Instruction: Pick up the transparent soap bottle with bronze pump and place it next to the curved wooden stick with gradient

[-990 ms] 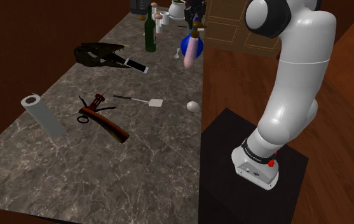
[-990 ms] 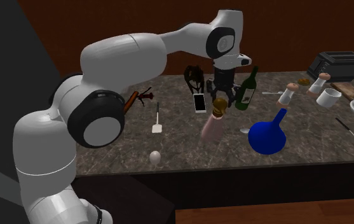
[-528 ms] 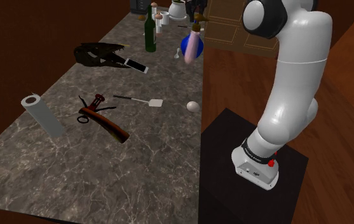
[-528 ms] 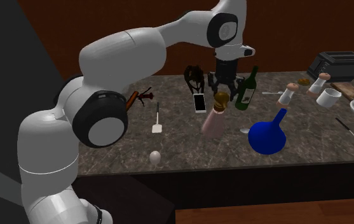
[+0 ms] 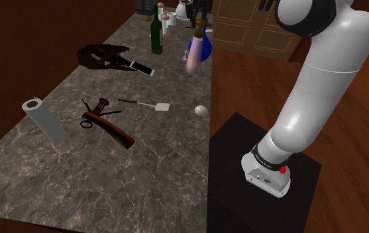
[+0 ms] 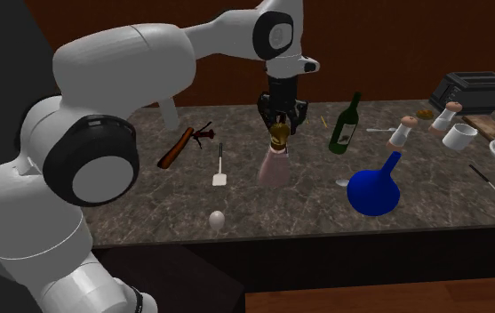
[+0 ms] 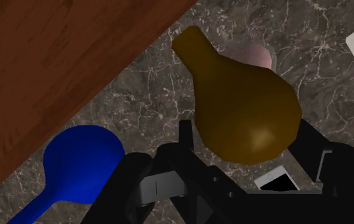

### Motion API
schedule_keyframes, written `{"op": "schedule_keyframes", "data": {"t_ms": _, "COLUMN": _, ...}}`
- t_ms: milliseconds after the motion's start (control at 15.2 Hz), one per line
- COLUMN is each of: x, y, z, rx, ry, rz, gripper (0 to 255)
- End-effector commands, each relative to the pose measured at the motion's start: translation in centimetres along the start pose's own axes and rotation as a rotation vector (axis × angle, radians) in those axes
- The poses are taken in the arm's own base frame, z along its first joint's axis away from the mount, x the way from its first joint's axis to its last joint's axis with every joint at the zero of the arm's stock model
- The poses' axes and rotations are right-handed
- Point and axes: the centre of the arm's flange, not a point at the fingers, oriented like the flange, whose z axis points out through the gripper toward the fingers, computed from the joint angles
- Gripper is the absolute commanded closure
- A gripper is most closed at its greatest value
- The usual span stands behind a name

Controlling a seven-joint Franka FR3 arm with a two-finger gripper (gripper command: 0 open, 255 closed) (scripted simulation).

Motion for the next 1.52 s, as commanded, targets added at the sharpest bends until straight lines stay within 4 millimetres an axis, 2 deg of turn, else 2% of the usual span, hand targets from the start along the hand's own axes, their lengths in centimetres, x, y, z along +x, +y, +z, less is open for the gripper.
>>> {"op": "schedule_keyframes", "data": {"t_ms": 0, "x": -1.0, "y": -2.6, "z": -0.3, "rx": -0.001, "ry": 0.0, "rz": 0.001, "gripper": 255}}
{"op": "schedule_keyframes", "data": {"t_ms": 1452, "x": -11.8, "y": -29.4, "z": -3.8, "rx": -0.001, "ry": 0.0, "rz": 0.001, "gripper": 255}}
